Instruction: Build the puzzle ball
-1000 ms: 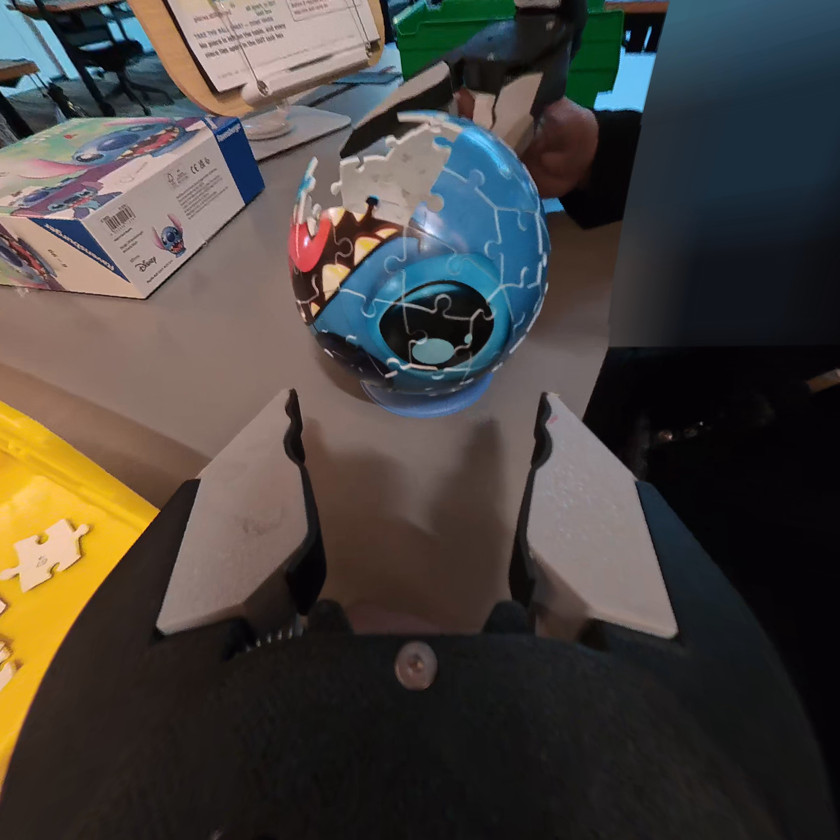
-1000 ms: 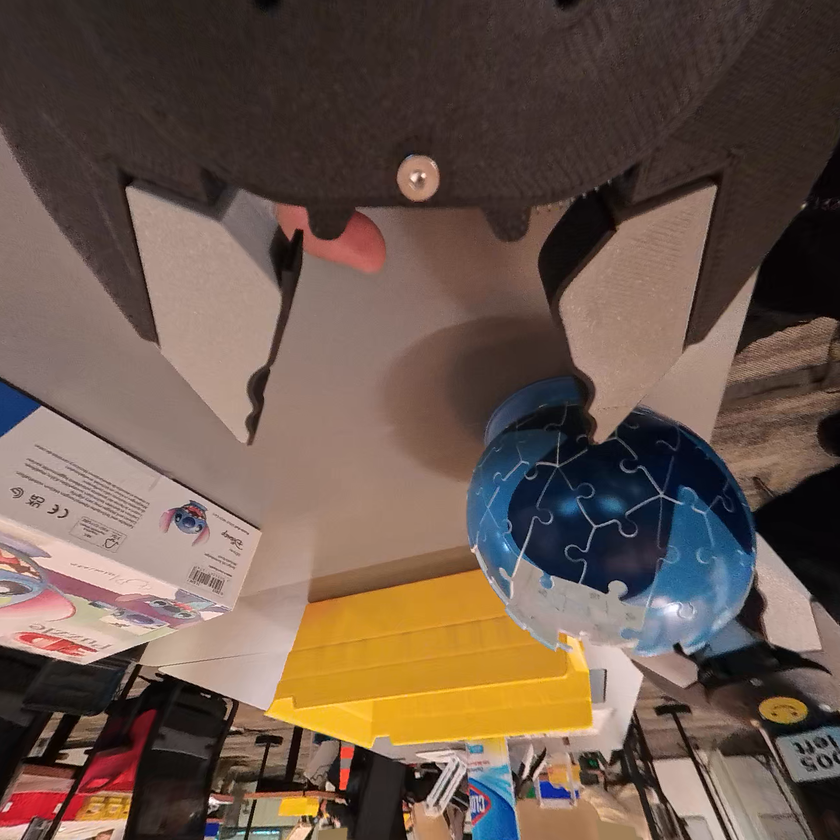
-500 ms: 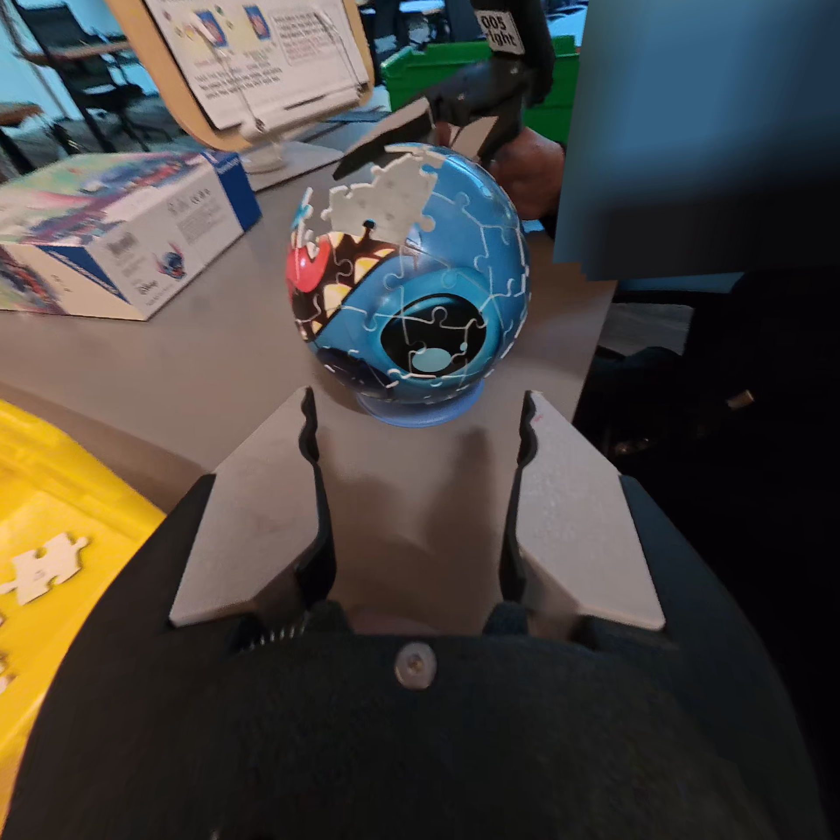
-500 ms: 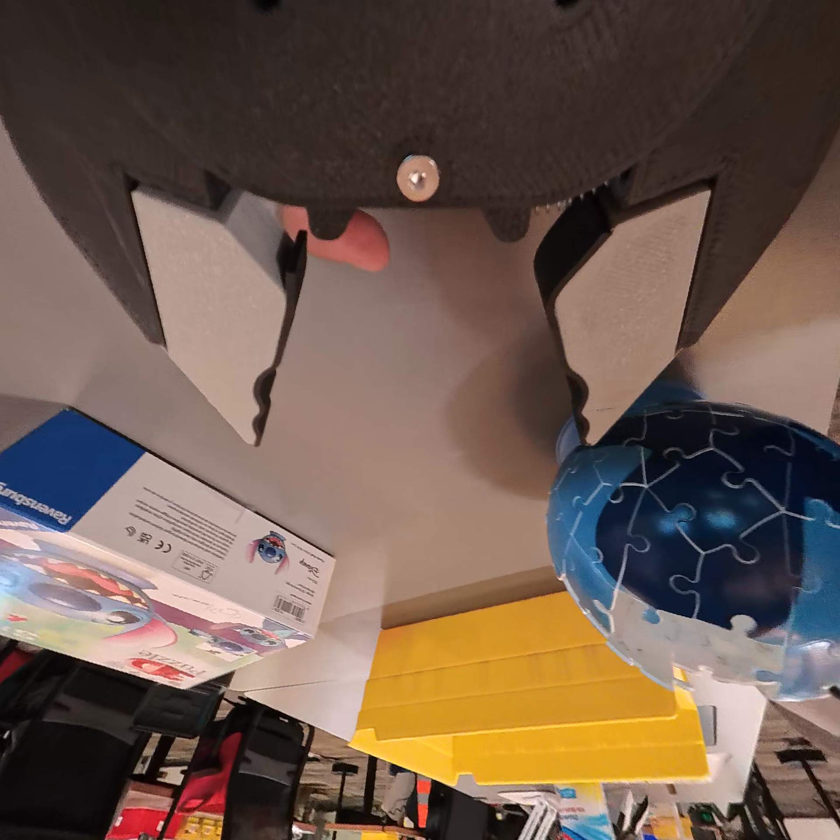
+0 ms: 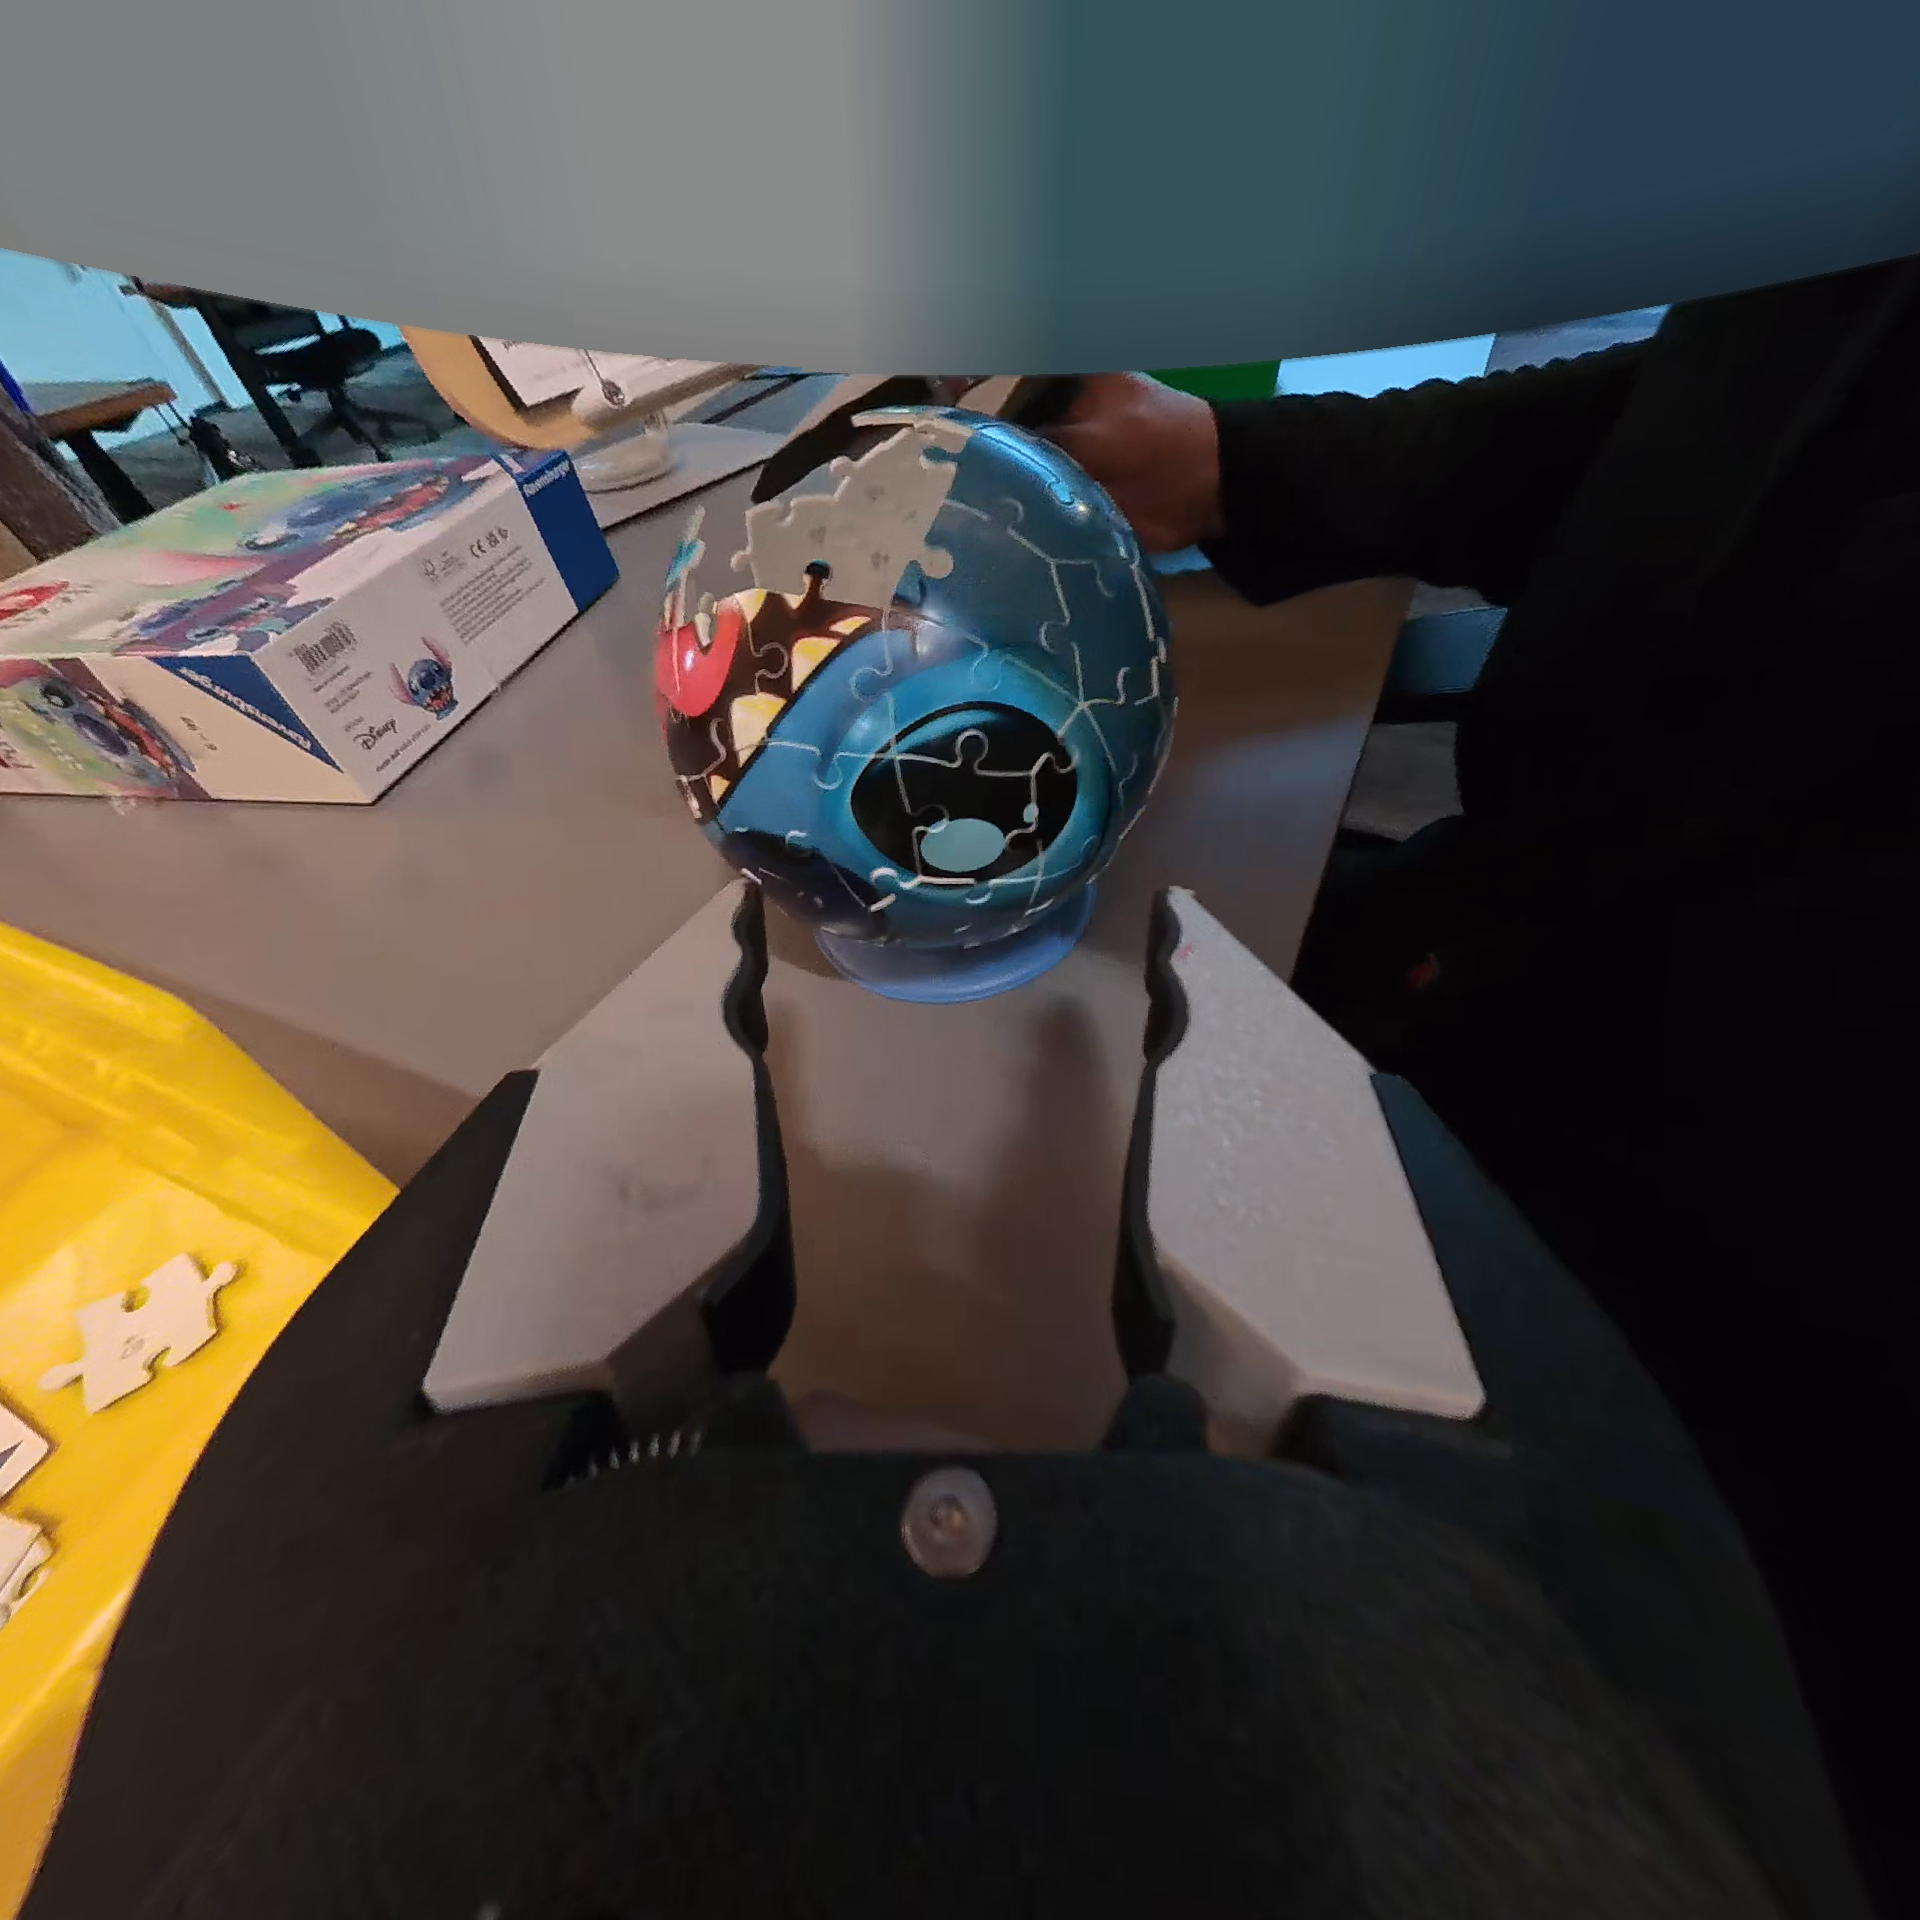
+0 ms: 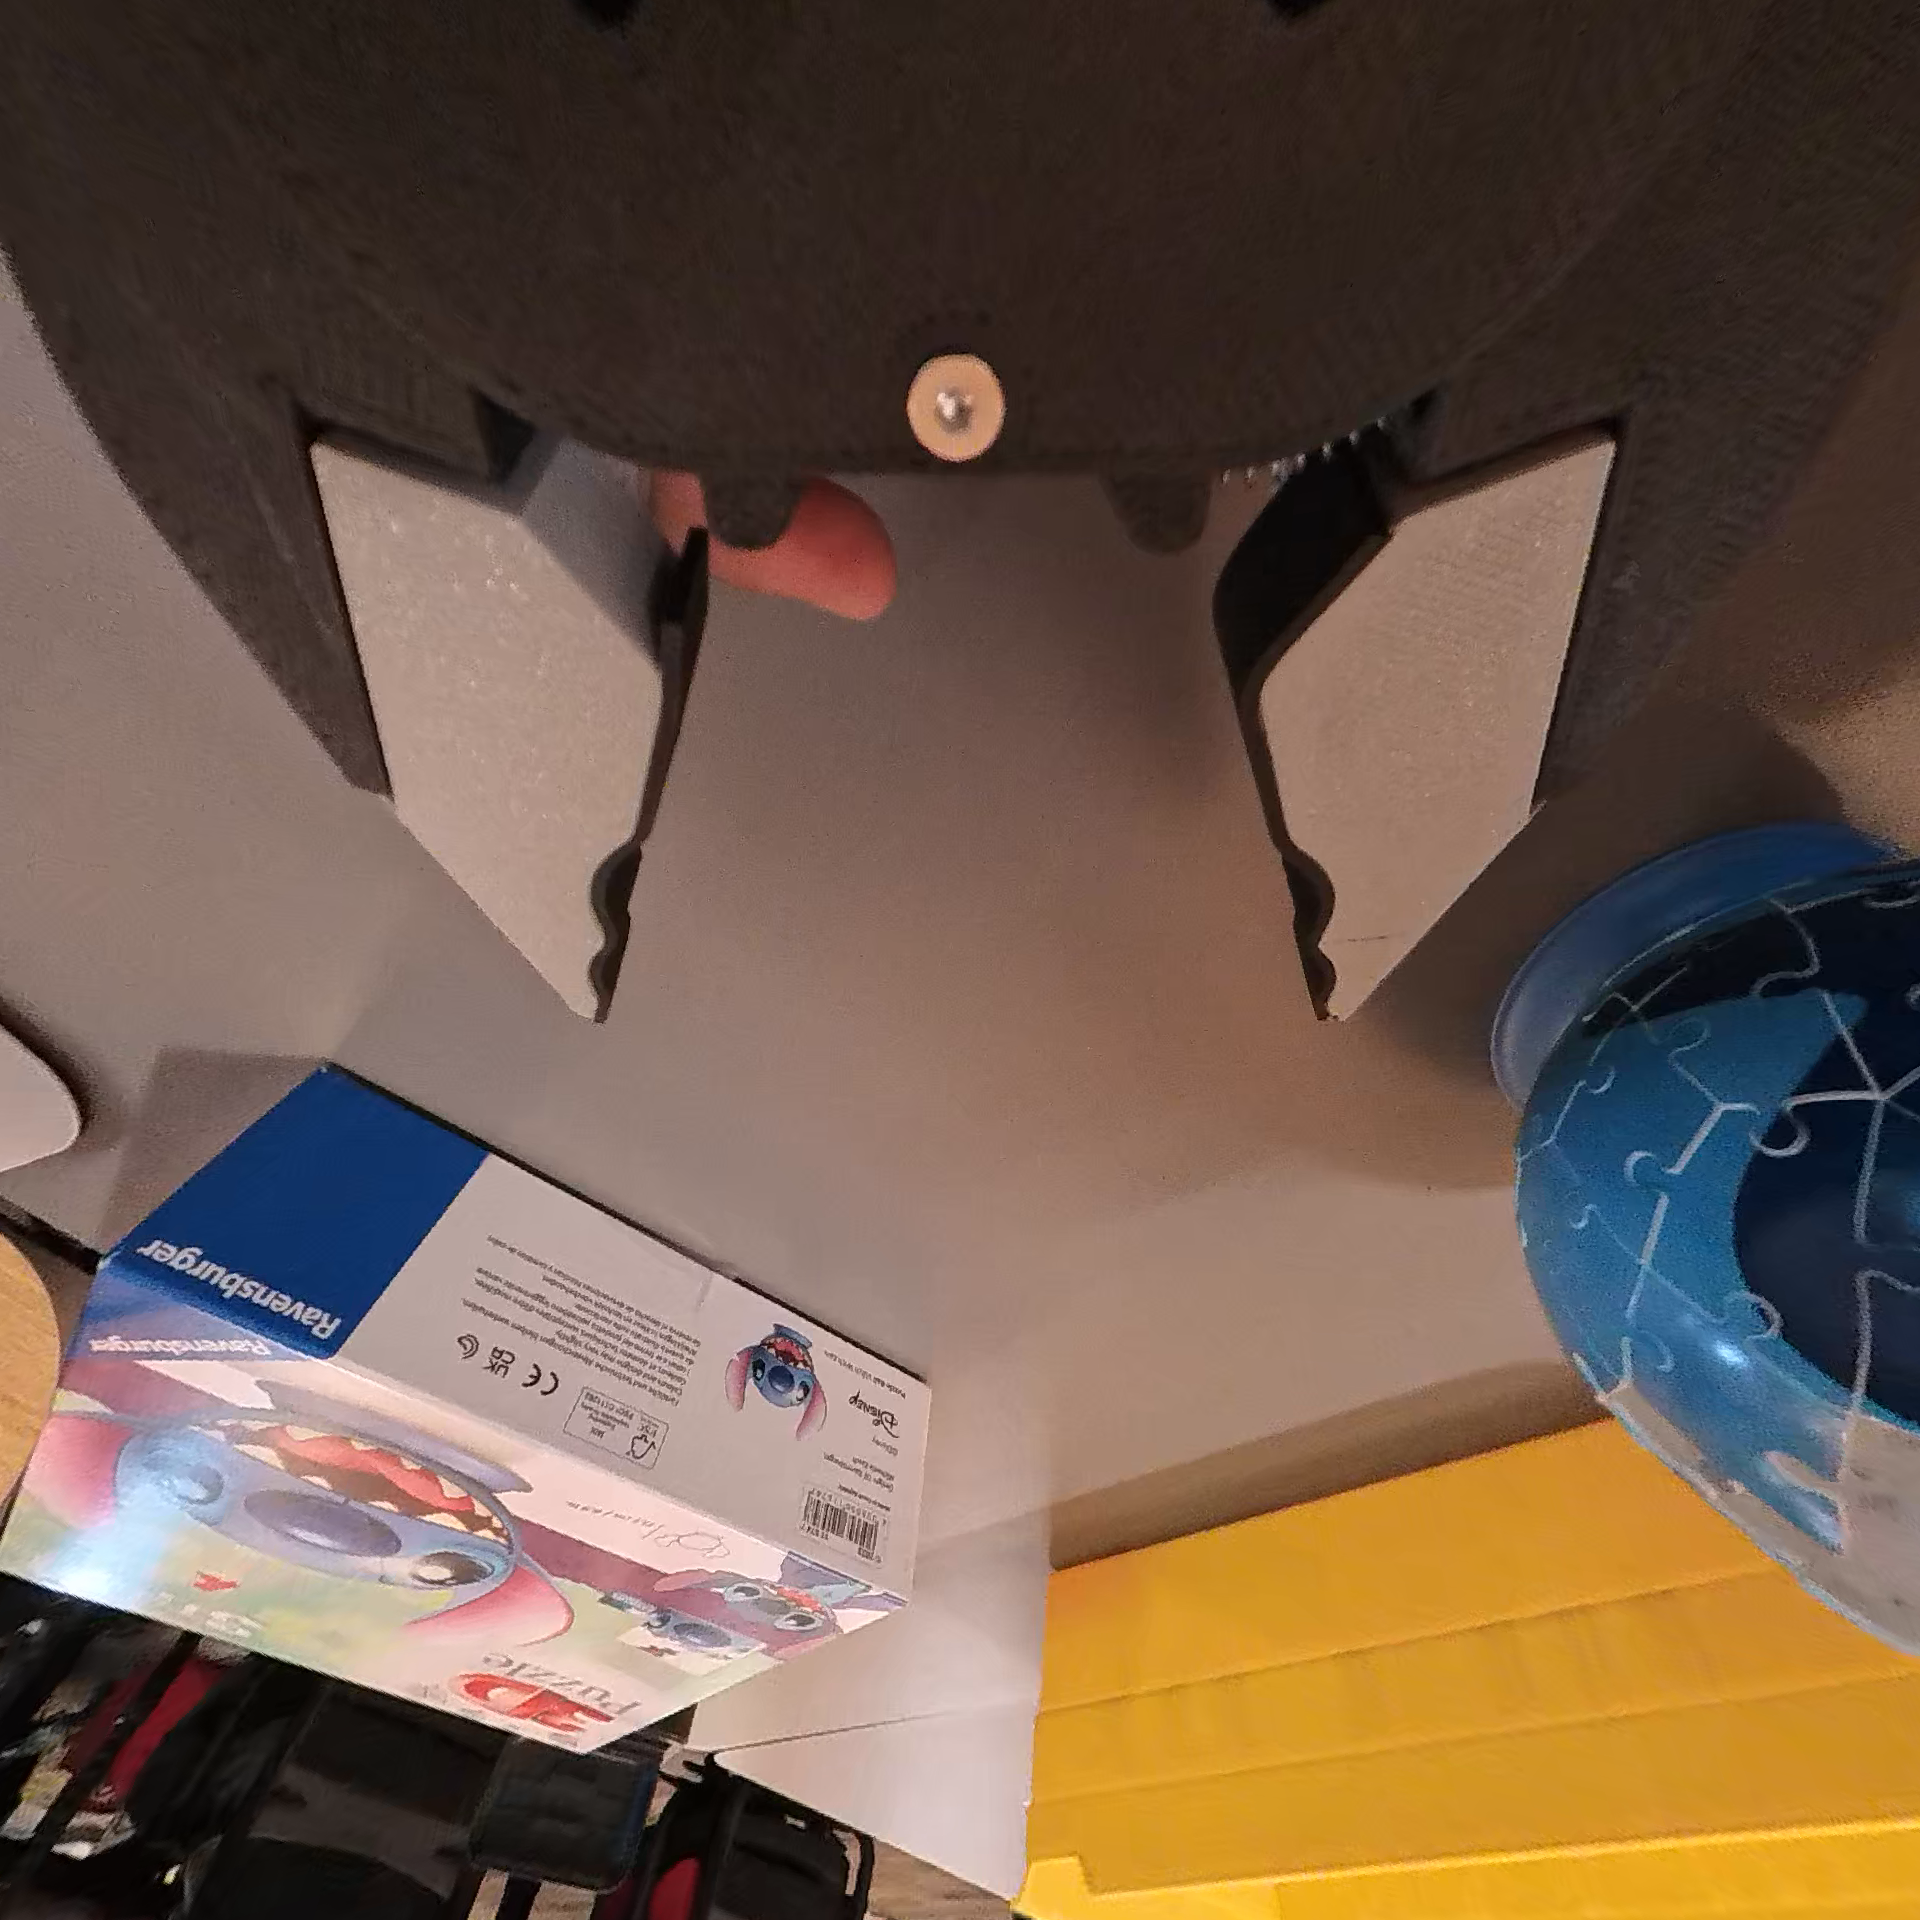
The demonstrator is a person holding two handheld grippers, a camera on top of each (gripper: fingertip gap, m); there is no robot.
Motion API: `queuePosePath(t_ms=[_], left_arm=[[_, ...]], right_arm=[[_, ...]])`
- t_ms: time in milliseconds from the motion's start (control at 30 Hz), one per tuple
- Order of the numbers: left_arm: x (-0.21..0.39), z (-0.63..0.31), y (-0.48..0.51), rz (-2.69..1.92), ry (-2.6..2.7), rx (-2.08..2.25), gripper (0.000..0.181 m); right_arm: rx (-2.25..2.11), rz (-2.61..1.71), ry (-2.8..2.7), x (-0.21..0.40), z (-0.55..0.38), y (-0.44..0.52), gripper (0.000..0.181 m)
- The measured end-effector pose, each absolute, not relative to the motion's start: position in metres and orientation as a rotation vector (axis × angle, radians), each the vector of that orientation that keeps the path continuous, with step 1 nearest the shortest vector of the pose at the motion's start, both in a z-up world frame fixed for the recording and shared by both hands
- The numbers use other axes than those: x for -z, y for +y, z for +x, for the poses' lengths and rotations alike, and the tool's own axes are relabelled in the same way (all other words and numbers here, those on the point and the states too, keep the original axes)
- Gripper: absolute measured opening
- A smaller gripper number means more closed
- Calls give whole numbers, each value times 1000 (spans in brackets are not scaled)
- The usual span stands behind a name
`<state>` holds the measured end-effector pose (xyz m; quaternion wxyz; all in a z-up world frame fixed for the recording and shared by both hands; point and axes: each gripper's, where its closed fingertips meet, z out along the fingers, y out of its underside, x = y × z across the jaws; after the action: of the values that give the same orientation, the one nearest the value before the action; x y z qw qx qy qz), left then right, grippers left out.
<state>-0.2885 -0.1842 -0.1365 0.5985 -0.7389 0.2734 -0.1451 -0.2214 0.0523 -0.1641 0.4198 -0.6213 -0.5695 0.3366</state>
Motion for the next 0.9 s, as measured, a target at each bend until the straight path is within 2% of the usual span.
queuePosePath(t_ms=[600,833,900], left_arm=[[133,-285,-190,-1686,665,393,63],[133,-286,-189,-1693,656,398,63],[130,-288,-189,-1676,639,405,71]], right_arm=[[-835,-1582,-1440,168,-228,56,114],[-781,-1572,-1464,172,-229,55,111],[-766,-1570,-1471,173,-229,55,111]])
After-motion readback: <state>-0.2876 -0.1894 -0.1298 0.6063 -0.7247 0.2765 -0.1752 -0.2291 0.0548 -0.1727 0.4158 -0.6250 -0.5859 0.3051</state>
